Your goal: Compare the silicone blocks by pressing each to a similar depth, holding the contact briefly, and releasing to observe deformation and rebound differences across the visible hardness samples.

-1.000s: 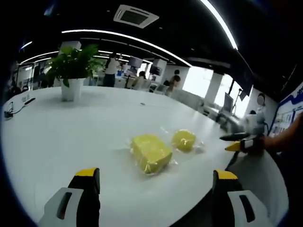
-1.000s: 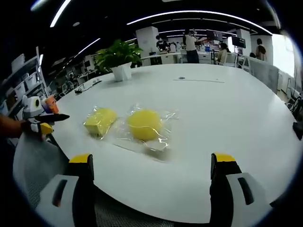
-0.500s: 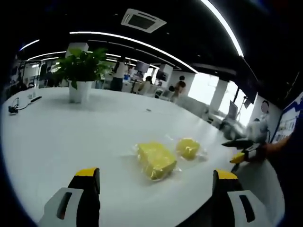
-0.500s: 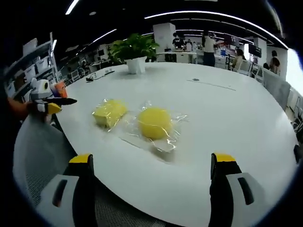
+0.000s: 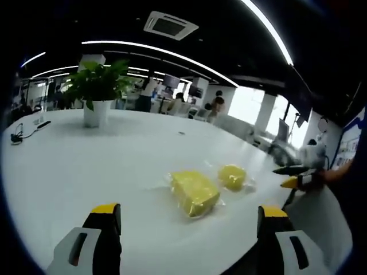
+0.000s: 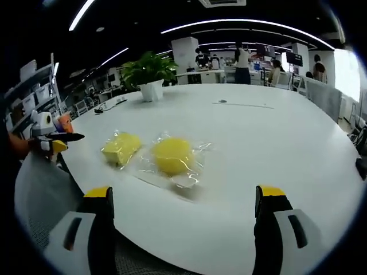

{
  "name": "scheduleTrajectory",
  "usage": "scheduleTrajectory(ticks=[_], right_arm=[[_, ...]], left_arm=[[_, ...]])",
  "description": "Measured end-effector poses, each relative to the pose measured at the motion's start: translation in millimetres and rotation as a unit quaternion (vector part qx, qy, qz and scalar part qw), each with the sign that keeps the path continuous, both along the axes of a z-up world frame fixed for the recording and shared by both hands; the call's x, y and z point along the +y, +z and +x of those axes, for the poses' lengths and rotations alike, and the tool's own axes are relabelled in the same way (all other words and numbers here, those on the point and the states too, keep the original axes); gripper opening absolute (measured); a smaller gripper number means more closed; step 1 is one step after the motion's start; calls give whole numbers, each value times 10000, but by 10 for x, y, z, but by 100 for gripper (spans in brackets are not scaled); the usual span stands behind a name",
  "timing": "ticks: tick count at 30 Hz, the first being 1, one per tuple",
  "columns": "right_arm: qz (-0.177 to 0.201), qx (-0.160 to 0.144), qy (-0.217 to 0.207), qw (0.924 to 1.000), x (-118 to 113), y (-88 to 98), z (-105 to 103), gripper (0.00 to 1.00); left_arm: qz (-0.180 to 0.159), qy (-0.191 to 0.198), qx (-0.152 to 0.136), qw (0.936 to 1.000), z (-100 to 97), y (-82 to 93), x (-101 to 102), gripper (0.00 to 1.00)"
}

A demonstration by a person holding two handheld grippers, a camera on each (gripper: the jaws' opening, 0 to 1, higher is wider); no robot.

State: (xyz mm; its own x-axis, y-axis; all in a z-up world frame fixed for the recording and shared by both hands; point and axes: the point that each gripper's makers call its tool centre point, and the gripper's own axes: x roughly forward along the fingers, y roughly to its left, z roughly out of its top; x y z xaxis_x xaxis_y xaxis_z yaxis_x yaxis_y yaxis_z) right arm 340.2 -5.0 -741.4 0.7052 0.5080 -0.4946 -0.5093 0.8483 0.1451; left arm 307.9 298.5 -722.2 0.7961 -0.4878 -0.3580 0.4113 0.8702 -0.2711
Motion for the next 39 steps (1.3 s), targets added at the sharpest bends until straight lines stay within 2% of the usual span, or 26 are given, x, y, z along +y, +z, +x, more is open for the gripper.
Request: scheduleTrajectory(ticks=[4,7,11,14,18,21,24,39], right_arm=[[-91,-16,59,9999,9,-13,-9,96],[-78,-21,64,9999,13,-15,-5,96],[-96,-125,84,9998,21,17,1,96],[-43,-143,67,9999,22,35,5,96],[24,-187,24,9998,17,63,11,96],[31,-178,25,9998,19,55,10,96],[21,-201,15,9998,15,61,16,96],[118,-351,100,9993,68,146,16,96]], left_arm=[[229,-96,273,9993,-30,-130,-10,100],[369,-171,122,9991,-28,-99,-20,100],[288,-225,87,9993,-37,-66,-46,100],[378,-232,-152,9989,-12,10,-44,100],[328,-224,-81,9992,-15,4,-49,100],[93,-195,54,9998,-29,-3,-58,100],[199,-149,3,9997,-16,-4,-30,100],[126,-187,78,9997,-30,-16,-40,100]])
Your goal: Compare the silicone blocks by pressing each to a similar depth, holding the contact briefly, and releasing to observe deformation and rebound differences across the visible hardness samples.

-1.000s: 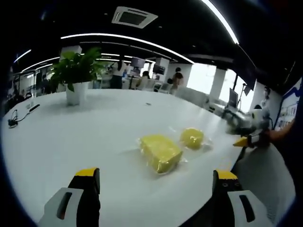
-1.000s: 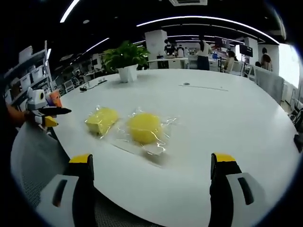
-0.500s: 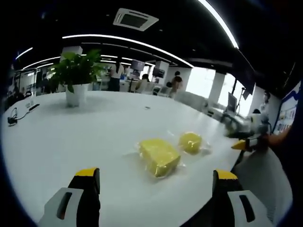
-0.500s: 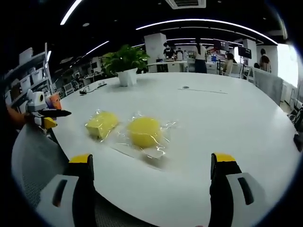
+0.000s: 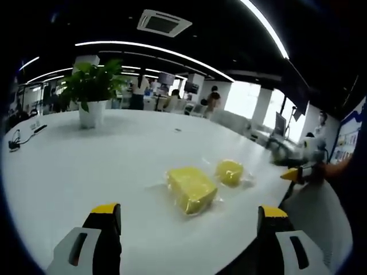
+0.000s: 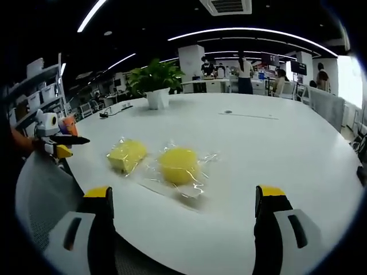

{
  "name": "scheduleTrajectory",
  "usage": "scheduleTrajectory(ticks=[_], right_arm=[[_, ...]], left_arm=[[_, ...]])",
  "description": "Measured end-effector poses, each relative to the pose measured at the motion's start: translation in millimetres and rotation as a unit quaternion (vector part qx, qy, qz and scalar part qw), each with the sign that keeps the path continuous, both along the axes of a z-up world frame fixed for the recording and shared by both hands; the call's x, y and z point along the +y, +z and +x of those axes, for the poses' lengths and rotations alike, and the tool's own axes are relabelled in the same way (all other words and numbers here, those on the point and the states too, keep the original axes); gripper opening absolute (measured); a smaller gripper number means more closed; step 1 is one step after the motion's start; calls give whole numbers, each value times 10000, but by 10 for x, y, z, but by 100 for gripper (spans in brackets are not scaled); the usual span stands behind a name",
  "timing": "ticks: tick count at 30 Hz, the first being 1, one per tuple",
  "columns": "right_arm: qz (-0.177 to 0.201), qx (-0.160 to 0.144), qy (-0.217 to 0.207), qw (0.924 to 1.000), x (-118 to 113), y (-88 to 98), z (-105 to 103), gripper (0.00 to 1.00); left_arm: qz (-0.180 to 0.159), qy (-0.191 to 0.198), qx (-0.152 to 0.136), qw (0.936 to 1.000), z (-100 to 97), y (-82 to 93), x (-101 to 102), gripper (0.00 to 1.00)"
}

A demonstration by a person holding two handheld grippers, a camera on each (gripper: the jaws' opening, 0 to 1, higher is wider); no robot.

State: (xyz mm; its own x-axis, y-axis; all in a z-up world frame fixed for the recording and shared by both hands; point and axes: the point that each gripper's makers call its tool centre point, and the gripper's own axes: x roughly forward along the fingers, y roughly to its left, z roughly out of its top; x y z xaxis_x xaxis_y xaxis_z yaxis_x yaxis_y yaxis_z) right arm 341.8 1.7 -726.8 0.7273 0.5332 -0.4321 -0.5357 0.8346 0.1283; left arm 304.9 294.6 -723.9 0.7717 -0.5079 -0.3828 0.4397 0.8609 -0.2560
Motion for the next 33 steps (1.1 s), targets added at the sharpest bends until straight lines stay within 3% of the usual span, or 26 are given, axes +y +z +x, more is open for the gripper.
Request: scheduleTrajectory(ticks=[4,8,13,16,25,31,33], right_arm=[[-41,0,34,10000,9,-3,-4,96],[-35,-1,43,10000,13,-4,-3,96],[7,31,2,10000,5,-10,-2,96],[23,30,-25,10000,-6,-8,5,96],[-11,32,21,10000,11,-6,-2,96],[-45,61,15,10000,5,-20,-8,96],[-99,72,24,9999,-2,-31,-7,96]], left_arm=[[-212,-288,373,9987,-71,-35,-124,100],[-156,-379,307,9987,-15,24,-109,100],[-298,-120,205,9993,219,178,88,100],[-434,-72,290,9986,318,230,135,100],[-355,-70,527,9980,476,157,130,87],[-357,32,573,9977,600,90,176,92],[-65,103,639,9979,647,-10,280,93]])
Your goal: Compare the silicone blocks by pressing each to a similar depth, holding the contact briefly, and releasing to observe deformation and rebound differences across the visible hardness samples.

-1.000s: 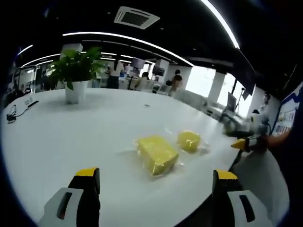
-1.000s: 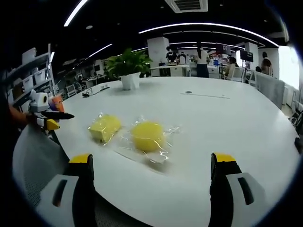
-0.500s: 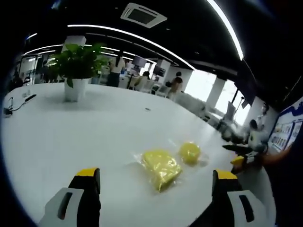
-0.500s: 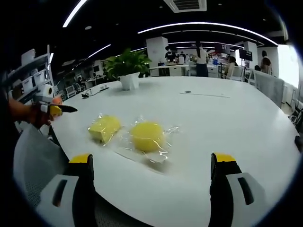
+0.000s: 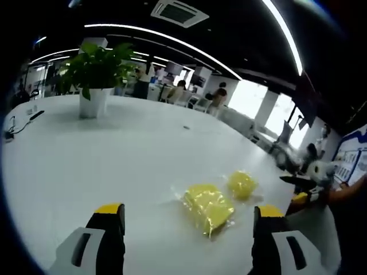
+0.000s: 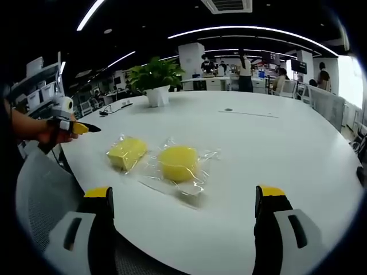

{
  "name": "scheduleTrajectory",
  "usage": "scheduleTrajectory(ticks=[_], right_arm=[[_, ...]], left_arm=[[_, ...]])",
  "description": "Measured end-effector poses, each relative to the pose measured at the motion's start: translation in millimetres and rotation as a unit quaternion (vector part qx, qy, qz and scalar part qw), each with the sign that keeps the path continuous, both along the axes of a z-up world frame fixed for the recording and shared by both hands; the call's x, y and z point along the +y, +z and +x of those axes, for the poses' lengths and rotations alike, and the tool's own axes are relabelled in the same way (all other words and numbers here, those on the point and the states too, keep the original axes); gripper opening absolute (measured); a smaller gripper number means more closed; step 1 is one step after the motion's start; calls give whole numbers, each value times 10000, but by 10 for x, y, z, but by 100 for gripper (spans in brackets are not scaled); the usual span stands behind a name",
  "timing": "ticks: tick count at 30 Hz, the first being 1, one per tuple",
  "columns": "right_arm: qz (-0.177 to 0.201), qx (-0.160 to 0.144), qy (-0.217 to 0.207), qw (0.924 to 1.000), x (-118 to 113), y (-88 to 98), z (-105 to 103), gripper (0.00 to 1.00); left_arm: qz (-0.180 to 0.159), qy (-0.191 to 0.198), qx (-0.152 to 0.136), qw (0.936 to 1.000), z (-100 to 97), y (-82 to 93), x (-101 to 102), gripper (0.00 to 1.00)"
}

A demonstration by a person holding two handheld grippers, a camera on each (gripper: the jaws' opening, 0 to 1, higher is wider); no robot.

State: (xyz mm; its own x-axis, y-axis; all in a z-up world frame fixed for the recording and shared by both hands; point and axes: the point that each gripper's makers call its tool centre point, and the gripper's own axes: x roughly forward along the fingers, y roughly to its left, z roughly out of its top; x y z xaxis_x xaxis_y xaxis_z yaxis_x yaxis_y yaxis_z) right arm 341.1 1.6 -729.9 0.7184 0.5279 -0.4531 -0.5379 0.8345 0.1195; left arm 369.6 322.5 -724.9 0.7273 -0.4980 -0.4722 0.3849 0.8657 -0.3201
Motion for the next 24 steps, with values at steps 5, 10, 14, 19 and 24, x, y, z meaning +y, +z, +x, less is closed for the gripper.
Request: scheduleTrajectory(ticks=[5,10,14,19,24], right_arm=[[-42,-31,58,10000,15,3,-6,96],[-28,-41,-33,10000,-20,3,13,96],[-35,-43,25,10000,1,2,7,96],[5,-32,14,10000,1,2,7,96],[-5,9,1,10000,-5,-12,3,96]], left_arm=[[34,286,233,9993,61,-107,114,86],[-43,253,279,9993,98,-111,65,87],[-147,265,356,9989,159,-130,50,87],[-310,273,459,9981,233,-148,5,84],[-420,149,485,9978,332,-174,-72,86]])
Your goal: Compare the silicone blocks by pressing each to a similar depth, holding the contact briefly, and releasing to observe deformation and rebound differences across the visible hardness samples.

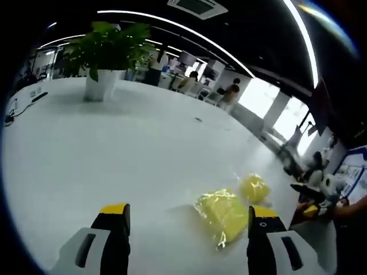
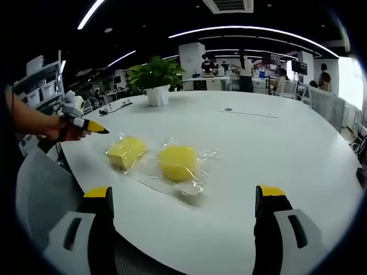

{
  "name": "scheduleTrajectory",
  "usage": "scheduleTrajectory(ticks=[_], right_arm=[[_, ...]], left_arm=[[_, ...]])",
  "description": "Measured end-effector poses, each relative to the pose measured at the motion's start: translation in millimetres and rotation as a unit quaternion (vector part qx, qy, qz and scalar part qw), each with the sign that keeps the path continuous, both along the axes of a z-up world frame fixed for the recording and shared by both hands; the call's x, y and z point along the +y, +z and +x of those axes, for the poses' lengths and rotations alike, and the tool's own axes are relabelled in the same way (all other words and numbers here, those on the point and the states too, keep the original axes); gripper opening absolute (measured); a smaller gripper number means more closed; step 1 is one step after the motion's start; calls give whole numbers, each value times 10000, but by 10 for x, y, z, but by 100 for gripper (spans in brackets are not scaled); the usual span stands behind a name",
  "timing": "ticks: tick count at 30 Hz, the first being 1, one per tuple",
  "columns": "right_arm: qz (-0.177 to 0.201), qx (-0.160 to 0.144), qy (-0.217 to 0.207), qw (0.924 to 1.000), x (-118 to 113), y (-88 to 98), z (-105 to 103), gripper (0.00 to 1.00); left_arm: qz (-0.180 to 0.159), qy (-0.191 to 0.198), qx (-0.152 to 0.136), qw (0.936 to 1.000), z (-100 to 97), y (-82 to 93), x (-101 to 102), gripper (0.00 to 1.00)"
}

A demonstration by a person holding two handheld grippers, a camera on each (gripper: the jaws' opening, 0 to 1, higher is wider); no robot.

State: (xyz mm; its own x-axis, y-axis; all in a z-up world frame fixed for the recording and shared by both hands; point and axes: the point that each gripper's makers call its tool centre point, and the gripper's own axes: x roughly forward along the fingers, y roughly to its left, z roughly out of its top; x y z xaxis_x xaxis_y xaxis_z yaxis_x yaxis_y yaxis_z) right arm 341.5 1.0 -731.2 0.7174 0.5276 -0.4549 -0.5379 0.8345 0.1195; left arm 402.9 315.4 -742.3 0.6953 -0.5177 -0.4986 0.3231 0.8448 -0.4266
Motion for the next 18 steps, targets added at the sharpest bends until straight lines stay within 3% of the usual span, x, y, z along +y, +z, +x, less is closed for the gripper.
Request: scheduleTrajectory(ticks=[3,8,14,16,18], right_arm=[[-11,4,-5,10000,-3,-3,1,96],[-13,41,-13,10000,-9,-19,3,96],[22,13,-63,10000,-22,-5,16,96],[26,18,-77,10000,-27,-7,18,96],[-8,5,-47,10000,-18,-10,15,96]], left_arm=[[-92,-22,39,9999,47,-8,-54,87],[-373,92,65,9992,151,-11,-56,78],[-708,46,334,9969,174,-77,-105,67],[-1174,195,805,9896,155,-156,-150,66],[-1492,403,842,9844,210,-145,-135,66]])
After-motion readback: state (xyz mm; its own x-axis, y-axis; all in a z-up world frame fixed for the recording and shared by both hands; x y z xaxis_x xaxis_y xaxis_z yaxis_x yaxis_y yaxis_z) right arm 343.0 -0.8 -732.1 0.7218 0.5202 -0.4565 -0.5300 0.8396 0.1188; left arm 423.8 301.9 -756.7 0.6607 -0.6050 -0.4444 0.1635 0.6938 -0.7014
